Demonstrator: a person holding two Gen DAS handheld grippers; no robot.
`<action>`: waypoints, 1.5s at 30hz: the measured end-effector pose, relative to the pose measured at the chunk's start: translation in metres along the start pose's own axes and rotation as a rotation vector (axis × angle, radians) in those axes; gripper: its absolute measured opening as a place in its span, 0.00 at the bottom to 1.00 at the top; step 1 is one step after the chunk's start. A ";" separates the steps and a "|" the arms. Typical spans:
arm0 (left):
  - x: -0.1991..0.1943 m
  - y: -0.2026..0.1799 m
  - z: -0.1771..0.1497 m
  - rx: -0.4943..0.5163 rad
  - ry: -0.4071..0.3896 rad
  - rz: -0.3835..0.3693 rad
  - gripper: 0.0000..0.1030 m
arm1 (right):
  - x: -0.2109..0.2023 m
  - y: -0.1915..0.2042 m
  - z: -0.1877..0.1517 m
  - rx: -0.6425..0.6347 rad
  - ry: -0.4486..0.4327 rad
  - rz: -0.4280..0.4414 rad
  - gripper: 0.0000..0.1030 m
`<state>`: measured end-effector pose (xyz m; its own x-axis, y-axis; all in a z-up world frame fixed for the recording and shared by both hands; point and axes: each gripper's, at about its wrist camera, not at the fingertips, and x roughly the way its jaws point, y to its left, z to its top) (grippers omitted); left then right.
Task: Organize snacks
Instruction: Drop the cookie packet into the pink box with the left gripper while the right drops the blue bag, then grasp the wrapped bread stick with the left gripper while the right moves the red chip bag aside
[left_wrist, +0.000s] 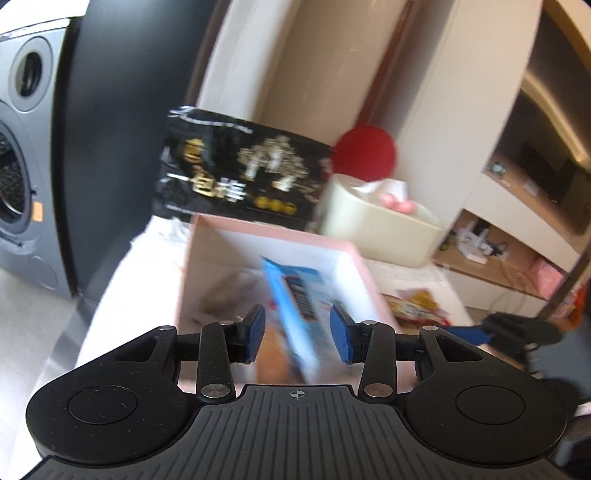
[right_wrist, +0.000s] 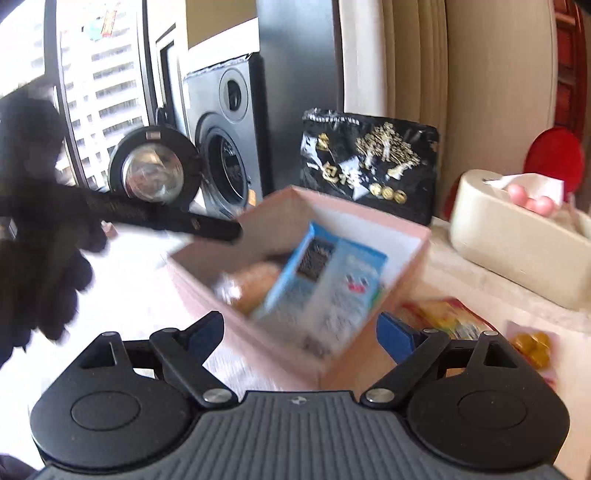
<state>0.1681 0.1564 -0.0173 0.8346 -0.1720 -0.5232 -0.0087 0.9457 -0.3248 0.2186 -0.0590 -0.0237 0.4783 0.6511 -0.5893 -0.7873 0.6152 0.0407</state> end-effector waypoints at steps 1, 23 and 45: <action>-0.003 -0.006 -0.005 0.004 0.009 -0.019 0.42 | -0.003 0.003 -0.008 -0.020 0.007 -0.027 0.88; 0.076 -0.045 -0.035 0.036 0.196 0.001 0.35 | 0.066 -0.084 -0.027 -0.173 0.135 -0.270 0.89; 0.052 -0.051 -0.060 -0.010 0.217 -0.030 0.35 | -0.036 -0.023 -0.074 -0.043 0.121 0.075 0.84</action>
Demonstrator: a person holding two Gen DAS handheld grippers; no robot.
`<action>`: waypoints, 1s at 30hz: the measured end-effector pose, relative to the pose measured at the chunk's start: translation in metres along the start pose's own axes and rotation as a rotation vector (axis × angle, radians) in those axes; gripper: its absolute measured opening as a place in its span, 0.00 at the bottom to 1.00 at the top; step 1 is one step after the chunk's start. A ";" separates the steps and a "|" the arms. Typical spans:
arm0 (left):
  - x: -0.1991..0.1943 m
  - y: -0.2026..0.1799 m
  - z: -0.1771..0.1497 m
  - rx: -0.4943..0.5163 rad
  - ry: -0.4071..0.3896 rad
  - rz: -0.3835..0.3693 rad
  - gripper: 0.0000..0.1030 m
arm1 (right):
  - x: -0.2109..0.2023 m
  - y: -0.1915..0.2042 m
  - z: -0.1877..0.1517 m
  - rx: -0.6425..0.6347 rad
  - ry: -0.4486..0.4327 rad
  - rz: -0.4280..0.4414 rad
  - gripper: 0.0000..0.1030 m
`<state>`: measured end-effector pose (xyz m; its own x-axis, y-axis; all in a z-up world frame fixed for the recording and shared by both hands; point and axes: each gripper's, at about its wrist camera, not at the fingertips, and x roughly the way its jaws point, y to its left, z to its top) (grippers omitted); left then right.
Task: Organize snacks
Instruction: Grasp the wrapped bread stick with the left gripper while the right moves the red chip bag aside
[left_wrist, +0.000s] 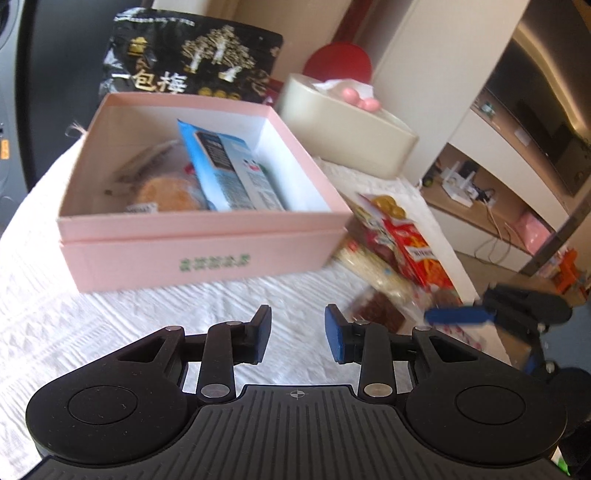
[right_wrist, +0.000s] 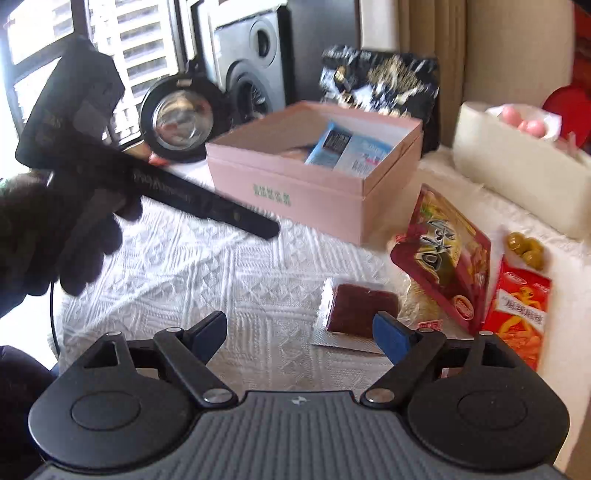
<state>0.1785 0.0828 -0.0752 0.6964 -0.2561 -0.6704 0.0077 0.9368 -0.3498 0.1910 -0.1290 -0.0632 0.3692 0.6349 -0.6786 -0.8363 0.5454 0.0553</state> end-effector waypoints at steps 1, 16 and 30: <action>0.000 -0.002 -0.002 0.000 0.004 -0.001 0.35 | 0.000 0.002 0.000 -0.006 -0.014 -0.063 0.84; -0.010 -0.002 -0.021 -0.021 0.013 0.010 0.35 | 0.025 -0.034 -0.001 0.277 -0.048 -0.197 0.35; -0.007 -0.019 -0.026 0.020 0.043 -0.036 0.35 | -0.017 0.032 -0.032 0.212 -0.055 -0.019 0.38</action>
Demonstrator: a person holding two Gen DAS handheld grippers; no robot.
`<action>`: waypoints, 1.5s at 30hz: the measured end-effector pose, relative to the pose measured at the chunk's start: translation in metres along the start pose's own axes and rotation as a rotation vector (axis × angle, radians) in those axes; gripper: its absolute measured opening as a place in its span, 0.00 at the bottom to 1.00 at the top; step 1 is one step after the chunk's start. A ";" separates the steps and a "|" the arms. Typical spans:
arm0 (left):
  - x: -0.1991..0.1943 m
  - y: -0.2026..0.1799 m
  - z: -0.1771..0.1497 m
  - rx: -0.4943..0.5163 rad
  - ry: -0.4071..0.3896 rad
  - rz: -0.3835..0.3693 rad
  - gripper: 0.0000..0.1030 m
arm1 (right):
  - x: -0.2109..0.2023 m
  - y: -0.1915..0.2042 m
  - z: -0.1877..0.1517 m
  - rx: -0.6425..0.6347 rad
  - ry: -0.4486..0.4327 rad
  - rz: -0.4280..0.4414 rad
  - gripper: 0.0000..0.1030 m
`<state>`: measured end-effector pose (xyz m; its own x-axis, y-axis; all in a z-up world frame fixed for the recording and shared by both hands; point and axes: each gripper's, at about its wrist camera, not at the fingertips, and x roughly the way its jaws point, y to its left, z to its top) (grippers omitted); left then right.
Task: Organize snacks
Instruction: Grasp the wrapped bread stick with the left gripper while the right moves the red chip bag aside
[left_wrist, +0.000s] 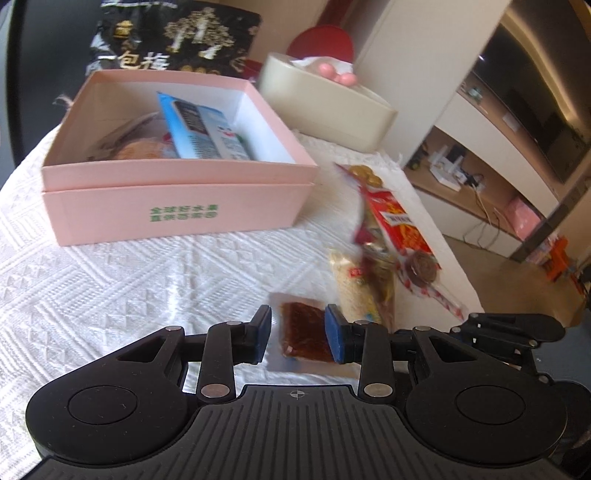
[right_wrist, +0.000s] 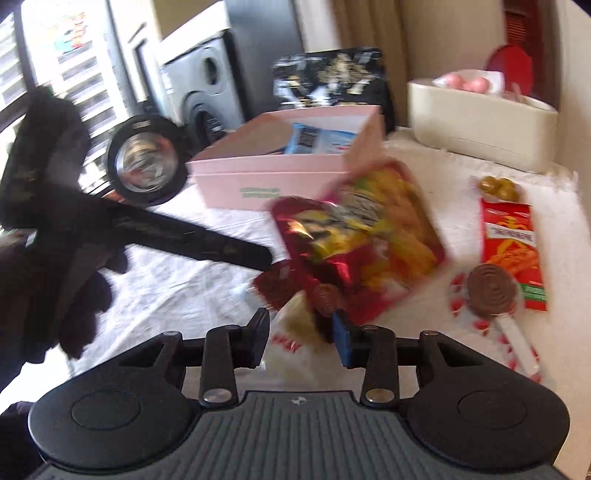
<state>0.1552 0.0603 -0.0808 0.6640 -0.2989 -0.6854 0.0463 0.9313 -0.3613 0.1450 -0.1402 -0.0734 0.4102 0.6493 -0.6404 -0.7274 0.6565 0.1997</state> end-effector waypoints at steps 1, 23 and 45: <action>0.000 -0.002 0.000 0.010 0.004 -0.006 0.35 | -0.003 0.004 -0.002 -0.022 -0.005 0.000 0.39; 0.043 -0.079 0.005 0.302 -0.006 0.134 0.38 | -0.019 -0.021 -0.042 0.019 -0.043 -0.316 0.76; -0.008 -0.041 -0.017 0.158 -0.040 0.005 0.30 | -0.017 -0.021 -0.043 0.035 -0.041 -0.329 0.86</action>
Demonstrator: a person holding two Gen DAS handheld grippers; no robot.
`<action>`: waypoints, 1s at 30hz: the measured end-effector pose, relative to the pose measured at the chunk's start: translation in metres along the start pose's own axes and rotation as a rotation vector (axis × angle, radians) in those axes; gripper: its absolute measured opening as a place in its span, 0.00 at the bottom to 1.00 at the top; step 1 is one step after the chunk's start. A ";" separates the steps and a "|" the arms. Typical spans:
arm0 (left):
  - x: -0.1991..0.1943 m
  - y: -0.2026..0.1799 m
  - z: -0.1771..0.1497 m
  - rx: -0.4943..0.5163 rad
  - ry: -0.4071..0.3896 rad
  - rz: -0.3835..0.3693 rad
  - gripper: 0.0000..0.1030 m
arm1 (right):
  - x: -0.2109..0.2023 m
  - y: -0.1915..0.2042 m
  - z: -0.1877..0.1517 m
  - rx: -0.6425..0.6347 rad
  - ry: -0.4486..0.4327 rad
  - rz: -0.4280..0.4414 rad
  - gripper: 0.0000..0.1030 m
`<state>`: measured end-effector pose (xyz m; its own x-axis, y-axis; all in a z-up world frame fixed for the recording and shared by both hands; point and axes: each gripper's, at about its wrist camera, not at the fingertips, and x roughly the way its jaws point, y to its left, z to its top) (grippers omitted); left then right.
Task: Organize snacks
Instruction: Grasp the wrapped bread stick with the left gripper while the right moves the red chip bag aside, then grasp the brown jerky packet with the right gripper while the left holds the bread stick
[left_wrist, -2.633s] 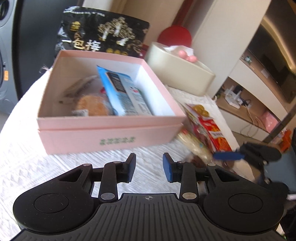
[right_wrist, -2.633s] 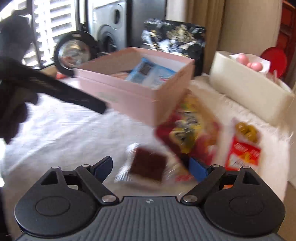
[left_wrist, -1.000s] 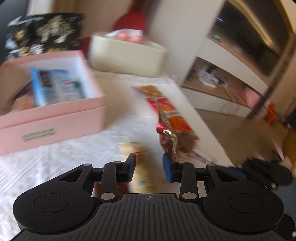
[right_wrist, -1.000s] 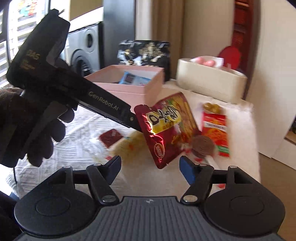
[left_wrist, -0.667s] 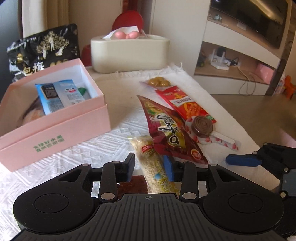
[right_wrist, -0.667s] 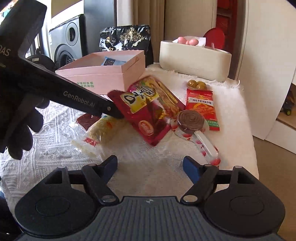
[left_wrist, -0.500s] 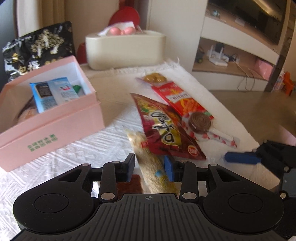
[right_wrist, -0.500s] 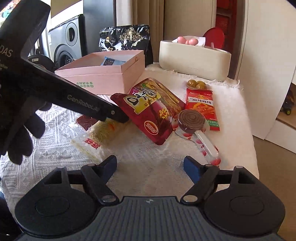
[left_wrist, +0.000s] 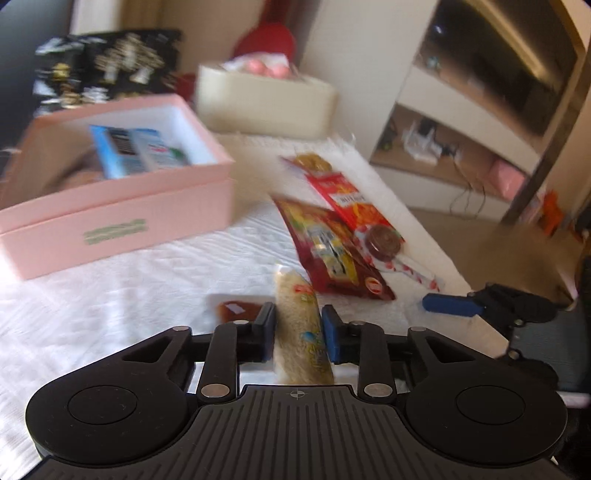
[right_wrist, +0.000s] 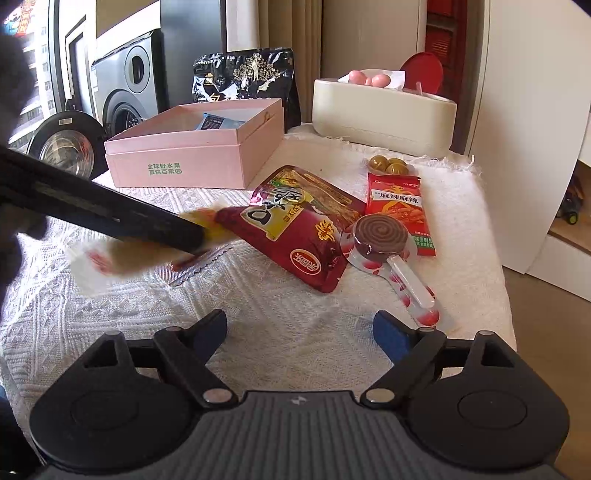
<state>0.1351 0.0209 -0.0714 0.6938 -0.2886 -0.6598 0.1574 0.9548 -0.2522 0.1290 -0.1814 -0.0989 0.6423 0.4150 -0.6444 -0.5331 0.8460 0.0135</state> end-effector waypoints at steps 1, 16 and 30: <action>-0.010 0.008 -0.002 -0.020 -0.023 0.015 0.30 | 0.000 -0.001 0.000 0.001 0.006 0.005 0.89; -0.035 0.054 -0.036 -0.048 0.003 0.231 0.32 | -0.007 0.027 0.027 -0.036 0.012 0.174 0.84; -0.034 0.042 -0.042 0.008 0.019 0.284 0.33 | 0.060 0.064 0.070 -0.109 0.062 0.246 0.60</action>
<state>0.0888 0.0678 -0.0888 0.6979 -0.0108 -0.7162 -0.0357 0.9981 -0.0499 0.1714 -0.0789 -0.0832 0.4528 0.5791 -0.6779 -0.7270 0.6800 0.0953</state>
